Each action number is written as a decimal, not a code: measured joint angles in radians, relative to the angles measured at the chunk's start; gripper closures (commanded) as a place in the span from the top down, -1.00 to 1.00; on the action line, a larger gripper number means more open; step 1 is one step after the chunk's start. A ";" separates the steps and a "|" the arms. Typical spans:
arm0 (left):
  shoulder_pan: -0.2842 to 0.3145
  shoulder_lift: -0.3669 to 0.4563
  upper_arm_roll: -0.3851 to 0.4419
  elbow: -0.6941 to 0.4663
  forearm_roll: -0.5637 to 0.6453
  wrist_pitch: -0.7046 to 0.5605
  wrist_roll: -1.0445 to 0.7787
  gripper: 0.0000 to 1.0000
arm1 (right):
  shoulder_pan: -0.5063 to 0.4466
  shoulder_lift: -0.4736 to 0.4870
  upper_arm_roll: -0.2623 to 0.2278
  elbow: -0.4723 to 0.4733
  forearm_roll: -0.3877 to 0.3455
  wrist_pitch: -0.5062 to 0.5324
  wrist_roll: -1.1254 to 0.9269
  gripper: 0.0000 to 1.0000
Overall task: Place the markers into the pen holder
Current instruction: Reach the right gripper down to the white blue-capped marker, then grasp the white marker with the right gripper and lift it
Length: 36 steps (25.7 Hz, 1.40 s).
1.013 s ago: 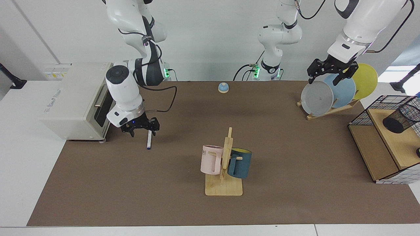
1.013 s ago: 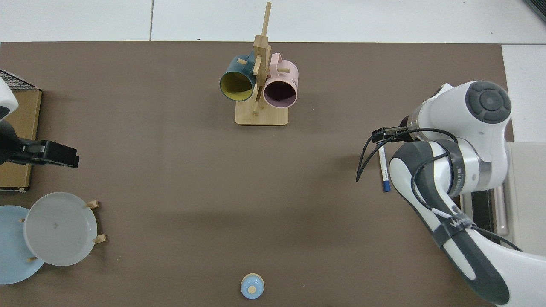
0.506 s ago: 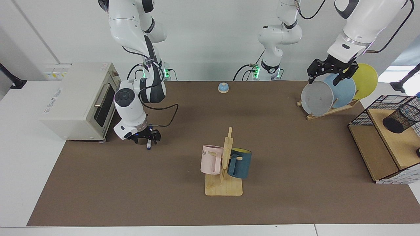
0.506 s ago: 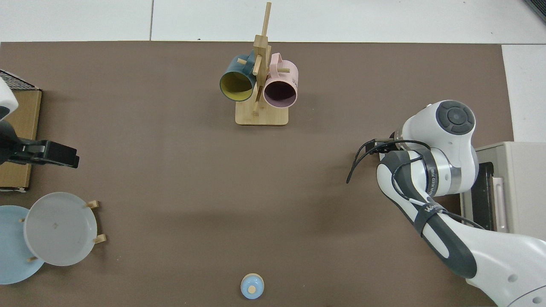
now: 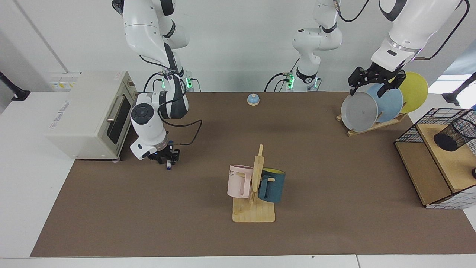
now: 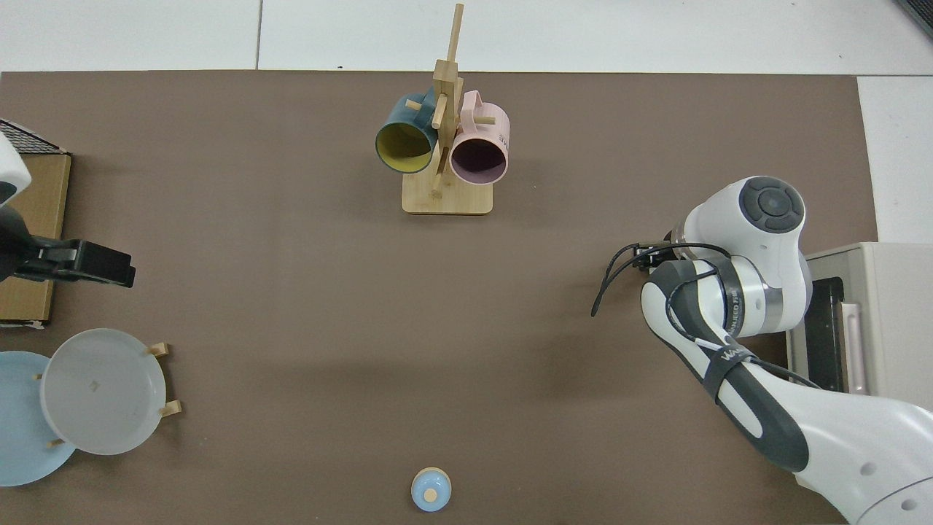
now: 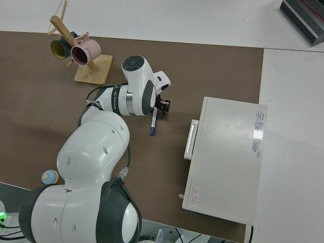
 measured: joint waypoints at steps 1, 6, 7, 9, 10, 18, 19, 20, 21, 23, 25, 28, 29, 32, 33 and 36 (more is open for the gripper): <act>0.000 0.000 0.000 0.000 0.000 0.000 0.000 1.00 | 0.000 -0.001 0.001 0.002 0.001 0.000 0.002 -1.00; -0.002 0.000 -0.020 0.000 -0.002 -0.003 0.000 1.00 | -0.003 -0.001 -0.001 0.006 0.032 0.000 0.043 -1.00; -0.002 0.000 -0.025 0.000 -0.002 -0.003 0.000 1.00 | -0.004 0.000 -0.002 0.007 0.045 0.000 0.054 -1.00; -0.002 0.000 -0.031 0.000 -0.002 -0.003 0.000 1.00 | -0.004 0.000 -0.002 0.010 0.076 0.000 0.071 -1.00; -0.002 0.000 -0.031 0.000 -0.002 -0.003 0.000 1.00 | -0.004 0.000 -0.001 0.012 0.091 0.000 0.081 -1.00; -0.001 0.000 -0.029 0.001 -0.002 -0.002 0.000 1.00 | 0.028 0.001 0.004 0.133 0.333 -0.127 0.317 -1.00; -0.001 0.000 -0.028 0.001 -0.002 -0.002 0.001 1.00 | 0.037 0.001 0.005 0.162 0.375 -0.165 0.351 -1.00; -0.001 0.000 -0.027 0.001 -0.002 -0.002 0.001 1.00 | 0.046 0.000 0.005 0.189 0.409 -0.202 0.386 -1.00; -0.001 0.000 -0.025 0.001 -0.002 -0.002 0.001 1.00 | 0.053 0.000 0.005 0.210 0.431 -0.232 0.424 -1.00; -0.001 0.000 -0.022 0.001 -0.002 -0.002 0.004 1.00 | 0.064 -0.001 0.006 0.247 0.469 -0.269 0.516 -1.00; -0.001 0.000 -0.018 0.001 -0.002 -0.002 0.025 1.00 | 0.065 -0.002 0.008 0.275 0.517 -0.297 0.609 -1.00; 0.000 0.000 -0.013 0.001 -0.002 -0.002 0.114 1.00 | 0.069 -0.005 0.010 0.310 0.600 -0.341 0.729 -1.00; 0.000 0.000 -0.011 0.001 -0.002 -0.002 0.155 1.00 | 0.073 -0.009 0.011 0.320 0.616 -0.350 0.763 -1.00; 0.000 0.000 -0.005 0.001 -0.002 -0.003 0.305 1.00 | 0.095 -0.032 0.012 0.334 0.649 -0.396 0.876 -1.00; 0.000 0.000 -0.004 0.001 -0.002 -0.003 0.362 1.00 | 0.102 -0.041 0.012 0.336 0.669 -0.415 0.919 -1.00; 0.002 0.000 -0.002 0.001 -0.002 -0.003 0.508 1.00 | 0.114 -0.066 0.012 0.338 0.746 -0.438 1.025 -1.00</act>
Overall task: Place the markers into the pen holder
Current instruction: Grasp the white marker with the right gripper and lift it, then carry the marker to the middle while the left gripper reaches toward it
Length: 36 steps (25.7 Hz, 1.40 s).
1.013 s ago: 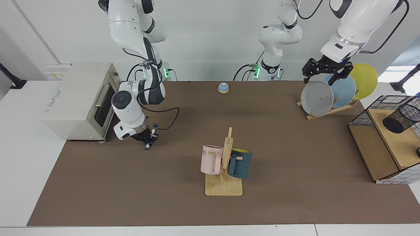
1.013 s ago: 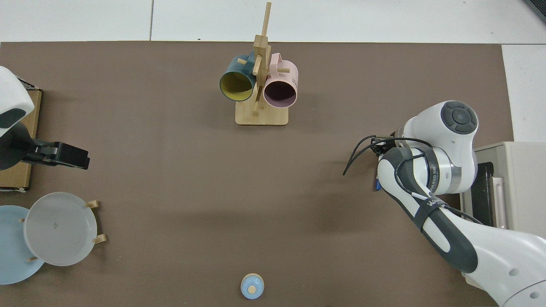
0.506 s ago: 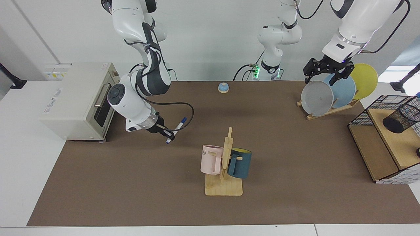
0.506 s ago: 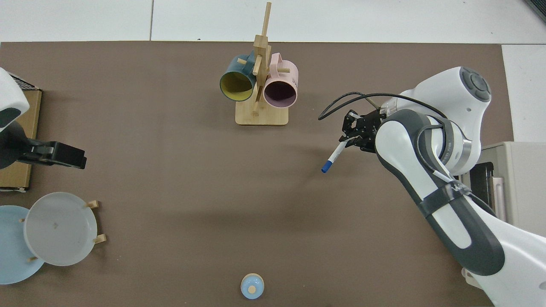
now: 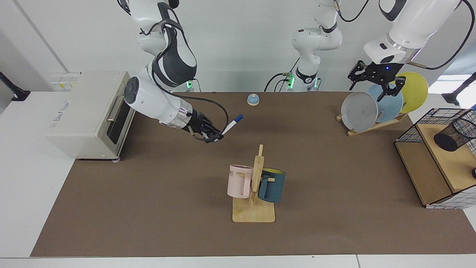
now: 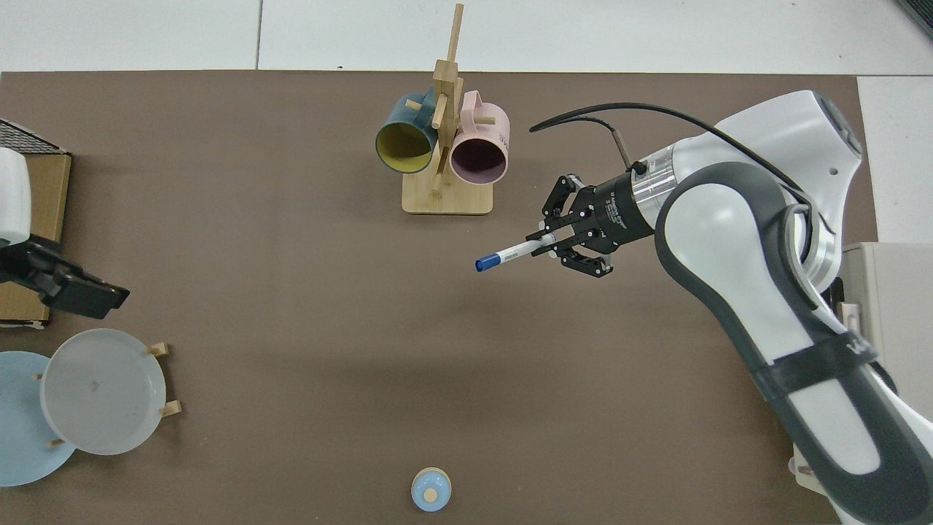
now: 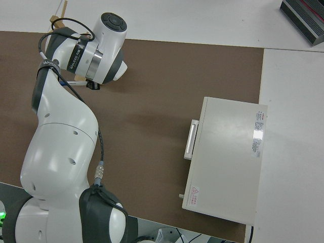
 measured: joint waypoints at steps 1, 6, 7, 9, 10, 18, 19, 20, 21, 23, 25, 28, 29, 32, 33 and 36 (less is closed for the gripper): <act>0.002 0.000 0.000 0.000 0.000 0.000 0.039 1.00 | 0.002 -0.009 0.000 0.000 0.023 -0.004 0.032 -1.00; 0.011 0.000 0.000 -0.001 0.000 0.000 0.270 1.00 | 0.022 -0.043 0.000 0.001 0.140 -0.005 0.193 -1.00; 0.011 0.000 -0.001 -0.002 0.000 0.000 0.308 1.00 | 0.035 -0.046 0.001 0.001 0.151 0.005 0.218 -1.00; 0.011 -0.003 -0.004 -0.010 0.000 -0.001 0.355 0.99 | 0.069 -0.046 0.001 0.001 0.157 0.039 0.270 -1.00; 0.010 -0.008 -0.006 -0.020 0.000 -0.001 0.377 0.99 | 0.094 -0.046 0.001 0.000 0.157 0.064 0.297 -1.00; 0.007 -0.038 -0.108 -0.066 0.036 0.008 0.397 0.99 | 0.224 -0.046 0.003 -0.002 0.160 0.204 0.463 -1.00; 0.006 -0.040 -0.130 -0.068 0.041 0.008 0.380 0.99 | 0.237 -0.046 0.003 -0.002 0.160 0.217 0.480 -1.00; 0.006 -0.042 -0.152 -0.069 0.048 0.008 0.362 0.99 | 0.249 -0.046 0.002 -0.003 0.160 0.233 0.495 -1.00; 0.006 -0.043 -0.174 -0.069 0.061 0.008 0.347 0.98 | 0.259 -0.046 0.002 -0.004 0.160 0.247 0.507 -1.00; 0.005 -0.044 -0.218 -0.069 0.104 0.008 0.326 0.98 | 0.273 -0.046 0.002 -0.006 0.160 0.267 0.517 -1.00; 0.005 -0.047 -0.268 -0.069 0.151 0.008 0.306 0.99 | 0.281 -0.046 0.002 -0.008 0.160 0.273 0.521 -1.00; 0.004 -0.055 -0.348 -0.068 0.227 0.005 0.285 0.98 | 0.294 -0.047 0.002 -0.009 0.160 0.273 0.524 -1.00; 0.004 -0.057 -0.374 -0.067 0.251 0.002 0.281 0.98 | 0.301 -0.047 0.001 -0.009 0.160 0.274 0.529 -1.00; 0.003 -0.066 -0.446 -0.058 0.315 -0.013 0.275 0.95 | 0.321 -0.048 0.001 -0.011 0.160 0.296 0.545 -1.00; 0.003 -0.069 -0.467 -0.054 0.330 -0.016 0.275 0.92 | 0.326 -0.049 0.001 -0.012 0.160 0.305 0.549 -1.00; 0.003 -0.076 -0.525 -0.047 0.355 -0.021 0.272 0.87 | 0.337 -0.052 0.001 -0.016 0.160 0.315 0.551 -1.00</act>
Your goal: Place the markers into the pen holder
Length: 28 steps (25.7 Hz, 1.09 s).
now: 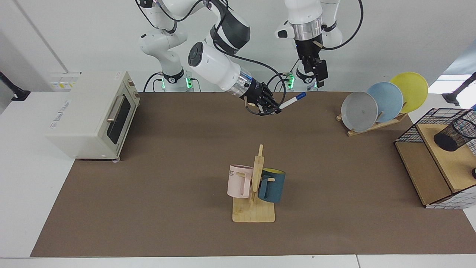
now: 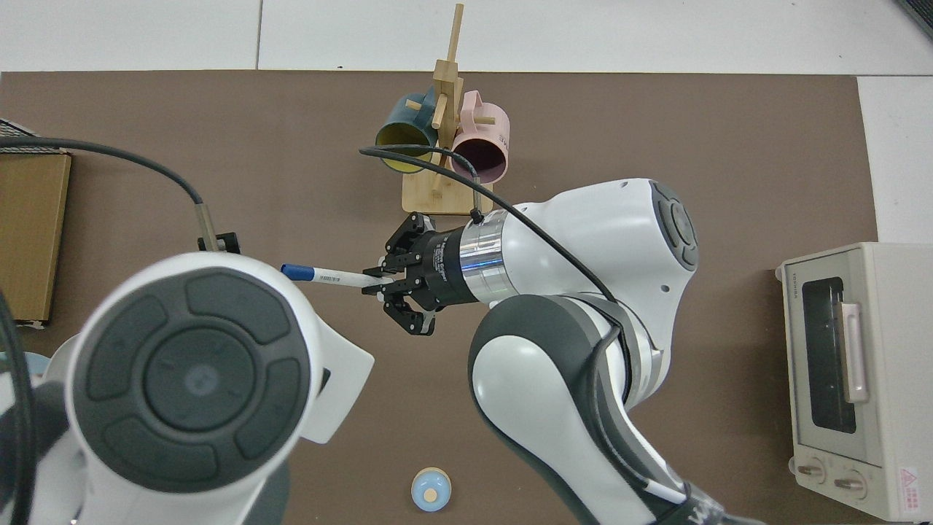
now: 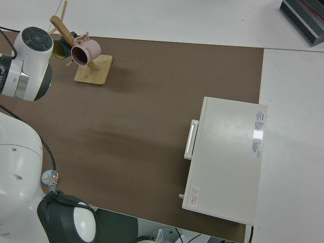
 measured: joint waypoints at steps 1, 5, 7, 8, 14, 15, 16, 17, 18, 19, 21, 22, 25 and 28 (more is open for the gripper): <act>0.000 -0.002 -0.011 0.000 0.003 -0.002 0.000 0.85 | 0.002 -0.001 0.000 -0.001 0.000 0.001 0.000 -1.00; 0.000 -0.004 -0.047 0.001 0.004 -0.007 -0.003 0.79 | 0.004 -0.003 -0.001 -0.009 0.000 0.002 0.000 -1.00; 0.000 -0.003 -0.059 0.001 0.004 -0.007 -0.023 0.79 | 0.004 -0.003 -0.003 -0.012 0.000 0.002 0.000 -1.00; 0.000 -0.001 -0.063 0.001 0.004 -0.006 -0.039 0.79 | 0.004 -0.004 -0.004 -0.013 0.000 0.002 0.000 -1.00; 0.000 0.038 -0.075 0.000 0.005 0.023 -0.103 0.80 | 0.005 -0.012 -0.003 -0.025 -0.003 0.002 -0.024 -1.00; 0.000 0.047 -0.074 0.000 0.007 0.034 -0.115 0.80 | 0.005 -0.014 -0.003 -0.026 -0.003 0.002 -0.035 -1.00; 0.000 0.057 -0.074 0.000 0.012 0.044 -0.129 0.80 | 0.005 -0.016 -0.003 -0.027 -0.003 0.002 -0.048 -1.00; 0.000 0.067 -0.074 0.000 0.020 0.052 -0.140 0.80 | 0.005 -0.018 -0.003 -0.029 -0.003 0.002 -0.061 -1.00; 0.001 0.077 -0.074 0.000 0.027 0.057 -0.148 0.80 | 0.005 -0.022 -0.003 -0.031 -0.003 0.002 -0.072 -1.00; 0.001 0.086 -0.074 0.000 0.033 0.062 -0.154 0.80 | 0.005 -0.027 -0.003 -0.037 -0.003 0.002 -0.084 -1.00; 0.001 0.098 -0.074 0.000 0.038 0.075 -0.161 0.80 | 0.005 -0.041 -0.003 -0.052 -0.003 0.002 -0.102 -1.00; 0.002 0.103 -0.073 0.001 0.039 0.086 -0.163 0.80 | 0.004 -0.050 -0.004 -0.062 -0.003 0.002 -0.108 -1.00; 0.004 0.108 -0.072 0.002 0.041 0.101 -0.164 0.81 | 0.003 -0.069 -0.007 -0.085 -0.003 0.002 -0.116 -1.00; 0.004 0.109 -0.074 0.002 0.041 0.104 -0.164 0.83 | 0.003 -0.077 -0.009 -0.094 -0.003 0.002 -0.119 -1.00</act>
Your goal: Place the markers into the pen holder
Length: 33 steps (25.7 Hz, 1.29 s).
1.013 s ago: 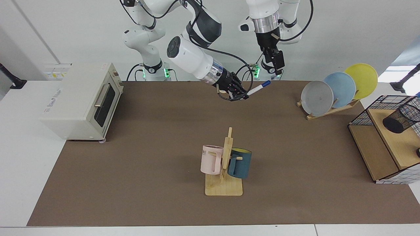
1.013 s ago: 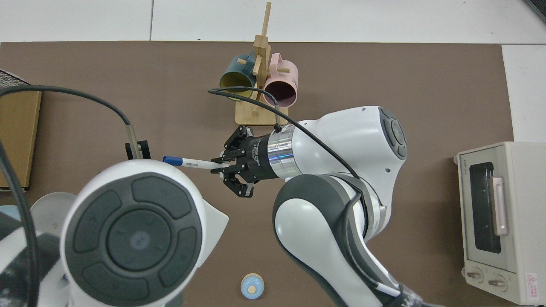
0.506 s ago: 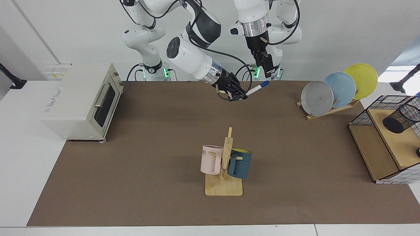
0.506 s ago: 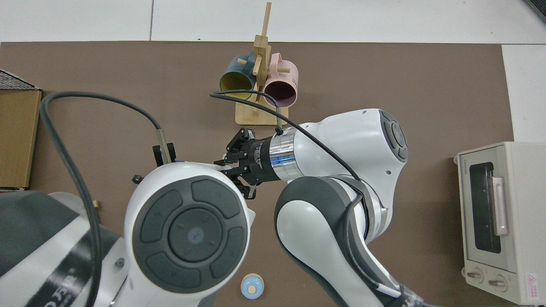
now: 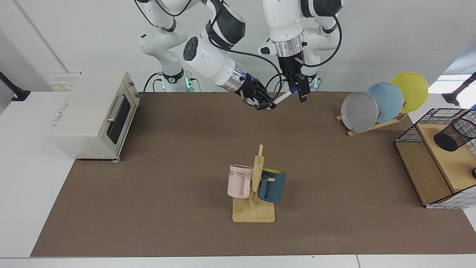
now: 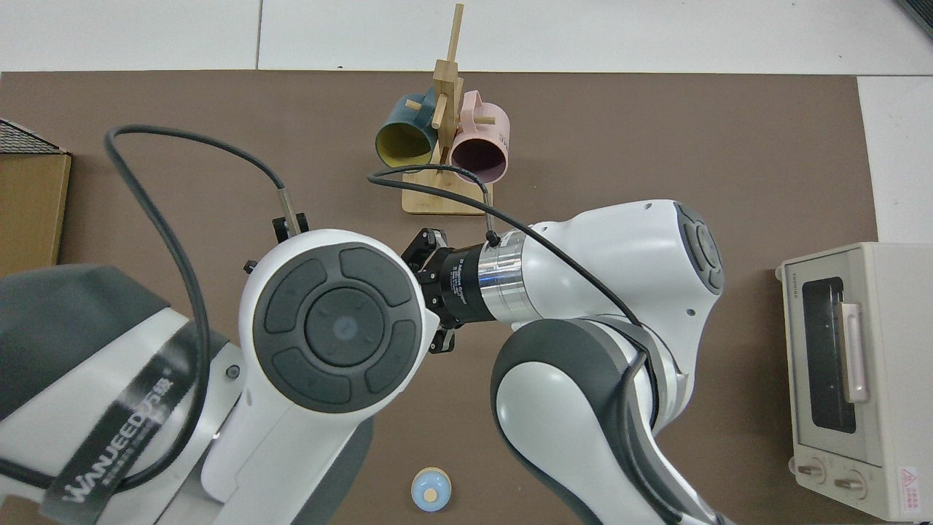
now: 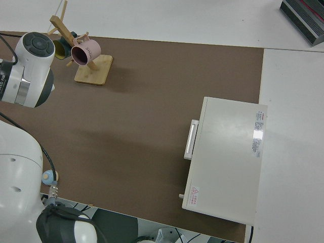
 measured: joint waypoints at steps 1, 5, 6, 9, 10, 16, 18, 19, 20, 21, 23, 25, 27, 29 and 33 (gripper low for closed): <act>0.000 0.000 -0.001 0.001 0.000 0.000 0.000 0.83 | 0.000 -0.002 0.000 -0.002 0.000 0.000 0.000 -1.00; -0.001 0.000 -0.008 0.003 0.000 0.001 -0.002 0.64 | 0.000 -0.004 -0.001 -0.007 0.000 0.000 0.000 -1.00; -0.001 0.000 -0.012 0.004 0.000 0.001 -0.005 0.46 | 0.000 -0.004 -0.001 -0.007 0.000 0.000 0.000 -1.00; -0.001 0.000 -0.020 0.004 0.000 0.001 -0.019 -0.54 | 0.000 -0.004 0.000 -0.007 0.000 0.000 -0.009 -1.00; -0.001 0.000 -0.022 0.004 0.000 0.001 -0.022 -1.00 | 0.000 -0.004 0.000 -0.007 0.000 0.000 -0.019 -1.00; -0.003 -0.001 -0.030 0.004 -0.007 0.001 -0.063 -1.00 | -0.001 -0.004 -0.006 -0.007 0.000 -0.005 -0.089 -1.00; -0.005 -0.001 -0.033 0.004 -0.007 0.001 -0.075 -1.00 | -0.003 -0.004 -0.008 -0.007 0.000 -0.005 -0.100 -1.00; -0.006 -0.001 -0.033 0.004 -0.007 0.001 -0.078 -1.00 | -0.003 -0.004 -0.008 -0.007 0.000 -0.005 -0.103 -1.00; -0.007 -0.001 -0.033 0.004 -0.007 0.001 -0.080 -1.00 | -0.004 -0.004 -0.009 -0.007 0.000 -0.005 -0.103 -1.00; -0.009 -0.001 -0.034 0.004 -0.008 0.000 -0.082 -1.00 | -0.004 -0.004 -0.009 -0.007 0.000 -0.004 -0.103 -1.00; -0.012 -0.001 -0.034 0.004 -0.011 -0.003 -0.085 -1.00 | -0.005 -0.004 -0.011 -0.006 -0.001 -0.002 -0.107 -1.00; -0.013 -0.001 -0.035 0.003 -0.012 -0.003 -0.085 -1.00 | -0.005 -0.004 -0.011 -0.006 -0.001 -0.002 -0.122 -1.00; -0.013 -0.001 -0.035 0.003 -0.012 -0.003 -0.085 -1.00 | -0.005 -0.004 -0.011 -0.006 -0.001 -0.002 -0.125 -0.59; -0.013 -0.001 -0.035 0.003 -0.012 -0.003 -0.085 -1.00 | -0.005 -0.004 -0.011 -0.006 -0.002 -0.002 -0.125 -0.20; -0.012 -0.001 -0.032 0.003 -0.011 -0.003 -0.085 -1.00 | -0.004 -0.004 -0.011 -0.006 -0.004 -0.019 -0.130 0.99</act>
